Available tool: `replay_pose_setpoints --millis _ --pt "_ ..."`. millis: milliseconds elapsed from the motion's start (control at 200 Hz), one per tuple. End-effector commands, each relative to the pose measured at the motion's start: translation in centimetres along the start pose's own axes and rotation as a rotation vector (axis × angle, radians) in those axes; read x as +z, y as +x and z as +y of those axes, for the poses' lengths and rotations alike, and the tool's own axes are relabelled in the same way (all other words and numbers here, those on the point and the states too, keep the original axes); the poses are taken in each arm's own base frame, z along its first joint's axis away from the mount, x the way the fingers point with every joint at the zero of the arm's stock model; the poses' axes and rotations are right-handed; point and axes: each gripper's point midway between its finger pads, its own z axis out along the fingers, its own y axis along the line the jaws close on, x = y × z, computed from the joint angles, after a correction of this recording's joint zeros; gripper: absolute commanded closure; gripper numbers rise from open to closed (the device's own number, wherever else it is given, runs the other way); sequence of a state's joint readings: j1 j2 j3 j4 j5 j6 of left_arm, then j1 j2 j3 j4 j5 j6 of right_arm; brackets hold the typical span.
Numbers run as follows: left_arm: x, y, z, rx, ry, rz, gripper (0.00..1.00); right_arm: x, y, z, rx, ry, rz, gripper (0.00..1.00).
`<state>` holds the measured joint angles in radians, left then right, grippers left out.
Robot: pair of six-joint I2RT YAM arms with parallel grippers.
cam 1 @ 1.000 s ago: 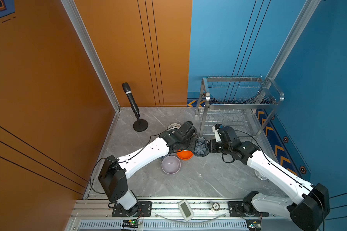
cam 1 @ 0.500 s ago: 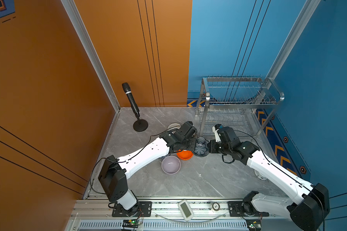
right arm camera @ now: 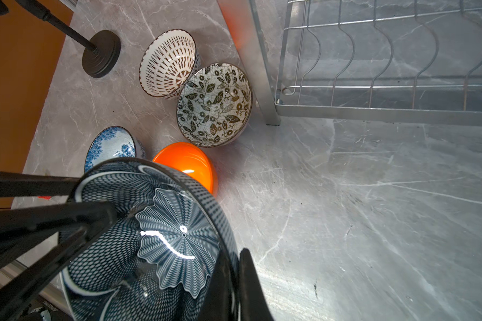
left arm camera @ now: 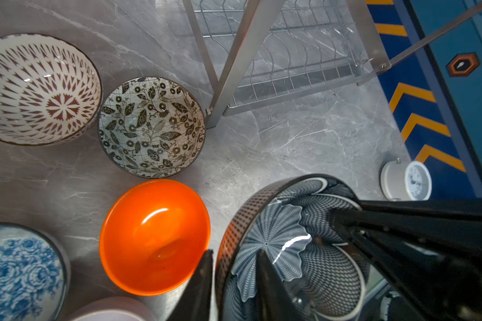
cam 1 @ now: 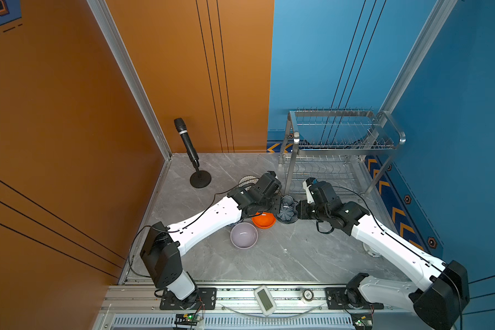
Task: Load bowls into a dish rack
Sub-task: Place the bowl in the dish rack.
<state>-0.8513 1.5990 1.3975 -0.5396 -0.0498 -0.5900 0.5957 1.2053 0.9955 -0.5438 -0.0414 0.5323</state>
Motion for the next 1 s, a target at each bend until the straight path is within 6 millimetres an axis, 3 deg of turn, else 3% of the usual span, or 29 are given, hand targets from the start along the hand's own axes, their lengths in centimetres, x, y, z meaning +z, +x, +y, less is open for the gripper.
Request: replay_pose_setpoints --millis 0,145,270,491,996 --pt "-1.1 -1.3 -1.2 0.002 0.042 -0.038 0.64 -0.5 -1.4 0.3 0.004 0.005 -0.049 1.00" --pt "-1.0 -1.3 -0.9 -0.002 0.034 -0.038 0.57 -0.6 -1.4 -0.2 0.005 0.029 -0.057 1.00" --pt "-0.9 -1.4 -0.6 -0.010 0.028 -0.039 0.43 -0.8 -1.4 -0.6 0.009 0.045 -0.067 1.00" --pt "-1.4 -2.0 -0.4 -0.018 0.027 -0.058 0.29 -0.9 -1.3 -1.3 0.015 0.069 -0.075 1.00" --pt "-3.3 -2.7 1.7 -0.046 -0.009 -0.109 0.20 -1.7 -1.2 -3.1 0.027 0.134 -0.096 1.00"
